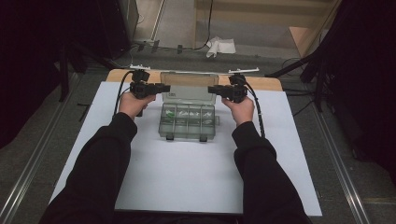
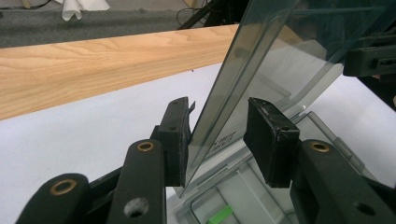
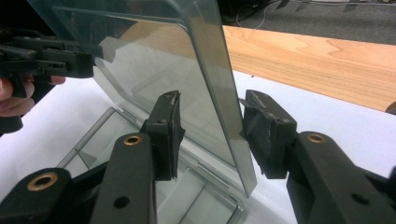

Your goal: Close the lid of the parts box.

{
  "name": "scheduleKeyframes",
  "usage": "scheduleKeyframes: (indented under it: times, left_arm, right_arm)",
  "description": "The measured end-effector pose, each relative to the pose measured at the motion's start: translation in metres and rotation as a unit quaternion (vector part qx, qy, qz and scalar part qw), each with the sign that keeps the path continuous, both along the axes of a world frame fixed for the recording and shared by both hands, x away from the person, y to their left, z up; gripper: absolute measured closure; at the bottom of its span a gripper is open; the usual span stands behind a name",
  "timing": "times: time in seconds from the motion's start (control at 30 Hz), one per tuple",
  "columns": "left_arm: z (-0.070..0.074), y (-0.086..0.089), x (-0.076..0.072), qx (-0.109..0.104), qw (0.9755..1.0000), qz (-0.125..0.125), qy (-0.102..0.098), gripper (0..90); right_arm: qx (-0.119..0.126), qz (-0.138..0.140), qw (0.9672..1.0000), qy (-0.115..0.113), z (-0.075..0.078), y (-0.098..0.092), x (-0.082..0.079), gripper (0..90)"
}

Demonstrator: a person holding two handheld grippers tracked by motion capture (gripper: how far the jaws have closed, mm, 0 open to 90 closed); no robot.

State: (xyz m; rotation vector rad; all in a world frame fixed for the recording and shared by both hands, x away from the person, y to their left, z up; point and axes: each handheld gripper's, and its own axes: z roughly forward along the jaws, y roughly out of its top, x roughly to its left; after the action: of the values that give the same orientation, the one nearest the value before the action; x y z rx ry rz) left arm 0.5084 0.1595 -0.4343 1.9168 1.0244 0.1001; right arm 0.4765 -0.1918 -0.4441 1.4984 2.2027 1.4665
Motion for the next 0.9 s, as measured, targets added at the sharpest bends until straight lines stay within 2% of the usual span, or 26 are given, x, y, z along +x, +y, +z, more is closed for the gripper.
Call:
scheduleKeyframes:
  times: [0.3,0.57,0.7,0.9]
  left_arm:
    - [0.004,-0.001,-0.005,0.011,0.9998,-0.016,-0.002,57.0]
    - [0.006,0.0,-0.01,0.023,0.9991,-0.035,-0.006,55.7]
    - [0.006,0.001,-0.012,0.024,0.9988,-0.041,-0.011,55.5]
    - [0.006,0.003,-0.015,0.024,0.9987,-0.045,-0.008,54.0]
  right_arm:
    - [0.006,0.013,0.9999,0.006,0.002,-0.002,-0.006,55.8]
    - [0.005,0.028,0.9996,0.0,0.003,-0.003,-0.011,53.7]
    - [0.004,0.032,0.9995,-0.002,0.003,-0.002,-0.014,51.2]
    - [-0.003,0.037,0.9993,-0.005,0.003,-0.001,-0.019,50.2]
